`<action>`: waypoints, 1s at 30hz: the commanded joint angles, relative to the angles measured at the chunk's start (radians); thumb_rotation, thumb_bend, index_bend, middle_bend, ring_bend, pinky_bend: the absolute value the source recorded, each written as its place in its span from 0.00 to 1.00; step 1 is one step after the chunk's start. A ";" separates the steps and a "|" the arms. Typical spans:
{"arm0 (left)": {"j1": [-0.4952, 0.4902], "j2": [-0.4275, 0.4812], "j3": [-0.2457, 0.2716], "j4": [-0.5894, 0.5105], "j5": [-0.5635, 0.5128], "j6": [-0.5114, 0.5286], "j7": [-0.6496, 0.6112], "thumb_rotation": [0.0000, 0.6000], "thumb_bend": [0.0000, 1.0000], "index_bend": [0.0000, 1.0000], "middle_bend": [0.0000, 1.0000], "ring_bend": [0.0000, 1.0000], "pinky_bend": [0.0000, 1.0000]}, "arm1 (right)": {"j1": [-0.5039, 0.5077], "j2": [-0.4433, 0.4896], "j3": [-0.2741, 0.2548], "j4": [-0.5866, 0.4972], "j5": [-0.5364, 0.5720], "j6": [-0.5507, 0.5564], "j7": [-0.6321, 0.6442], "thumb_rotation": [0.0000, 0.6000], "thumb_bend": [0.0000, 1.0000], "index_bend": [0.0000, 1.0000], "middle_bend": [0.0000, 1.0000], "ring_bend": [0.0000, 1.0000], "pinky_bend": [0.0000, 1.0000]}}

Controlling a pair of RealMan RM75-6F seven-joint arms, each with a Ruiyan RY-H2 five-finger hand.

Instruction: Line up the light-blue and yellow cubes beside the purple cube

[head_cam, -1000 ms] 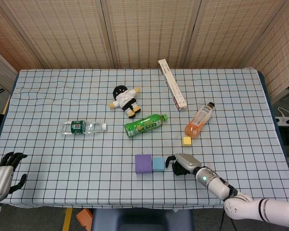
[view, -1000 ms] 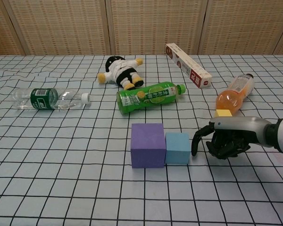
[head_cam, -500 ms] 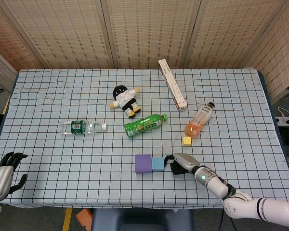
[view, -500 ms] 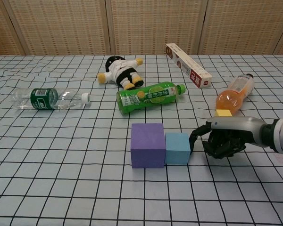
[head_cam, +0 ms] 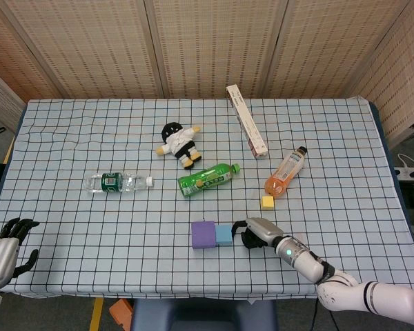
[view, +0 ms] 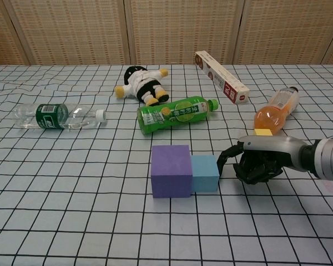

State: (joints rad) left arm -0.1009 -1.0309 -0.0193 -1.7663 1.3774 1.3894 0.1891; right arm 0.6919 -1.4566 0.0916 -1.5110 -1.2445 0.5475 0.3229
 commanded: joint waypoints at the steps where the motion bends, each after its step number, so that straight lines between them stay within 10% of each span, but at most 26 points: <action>1: 0.001 0.000 0.000 0.000 0.000 0.001 -0.001 1.00 0.42 0.23 0.18 0.10 0.41 | 0.000 -0.006 -0.002 0.006 -0.010 0.001 0.011 1.00 0.75 0.39 0.92 0.82 1.00; 15: 0.002 0.002 0.000 0.001 0.002 0.003 -0.008 1.00 0.42 0.23 0.18 0.10 0.41 | -0.009 0.011 -0.017 0.007 -0.057 0.048 0.007 1.00 0.72 0.38 0.92 0.82 1.00; 30: 0.000 0.000 0.001 -0.006 0.001 0.000 0.008 1.00 0.42 0.23 0.18 0.10 0.41 | -0.084 -0.023 0.010 0.045 0.170 0.396 -0.561 1.00 0.14 0.35 0.92 0.82 1.00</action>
State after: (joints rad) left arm -0.1013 -1.0304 -0.0185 -1.7719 1.3789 1.3893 0.1975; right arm 0.6258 -1.4366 0.0880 -1.5131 -1.1576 0.8704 -0.1329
